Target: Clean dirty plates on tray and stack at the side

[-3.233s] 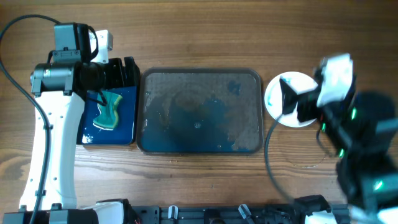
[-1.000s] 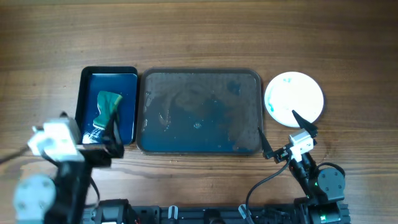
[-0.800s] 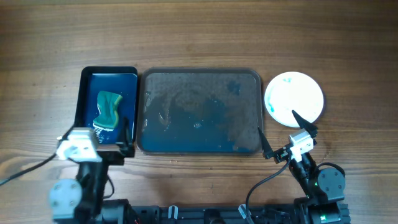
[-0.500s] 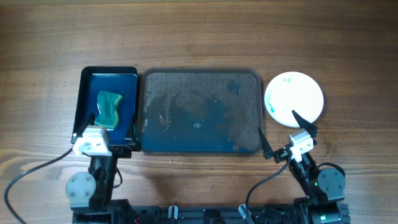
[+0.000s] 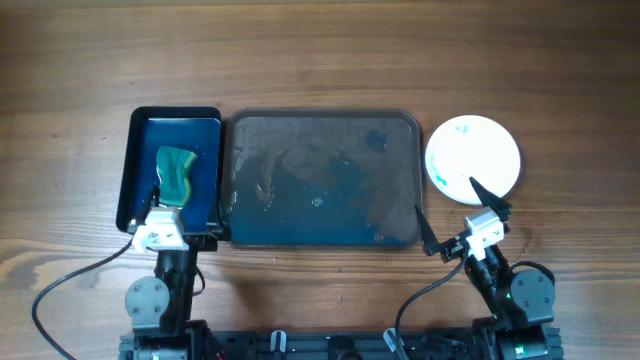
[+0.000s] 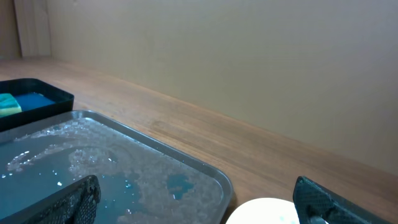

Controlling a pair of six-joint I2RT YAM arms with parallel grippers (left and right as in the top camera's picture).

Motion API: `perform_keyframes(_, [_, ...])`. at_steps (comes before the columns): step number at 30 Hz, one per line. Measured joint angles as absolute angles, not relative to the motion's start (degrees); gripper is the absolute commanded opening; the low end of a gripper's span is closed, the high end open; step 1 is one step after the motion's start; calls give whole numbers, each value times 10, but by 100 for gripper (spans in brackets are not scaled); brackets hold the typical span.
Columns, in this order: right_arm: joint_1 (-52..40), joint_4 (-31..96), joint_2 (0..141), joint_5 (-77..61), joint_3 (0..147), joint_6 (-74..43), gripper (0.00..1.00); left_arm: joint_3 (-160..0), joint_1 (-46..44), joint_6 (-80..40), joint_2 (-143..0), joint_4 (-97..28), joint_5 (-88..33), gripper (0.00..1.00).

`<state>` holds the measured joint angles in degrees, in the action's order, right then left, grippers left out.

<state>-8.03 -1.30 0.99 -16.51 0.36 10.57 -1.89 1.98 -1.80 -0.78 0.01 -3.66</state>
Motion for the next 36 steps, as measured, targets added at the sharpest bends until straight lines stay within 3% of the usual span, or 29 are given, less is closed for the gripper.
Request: perform_keyframes(36, [-80,-13,10,-165,4,106,100,-6,20,-18,-7,-40,-29,100])
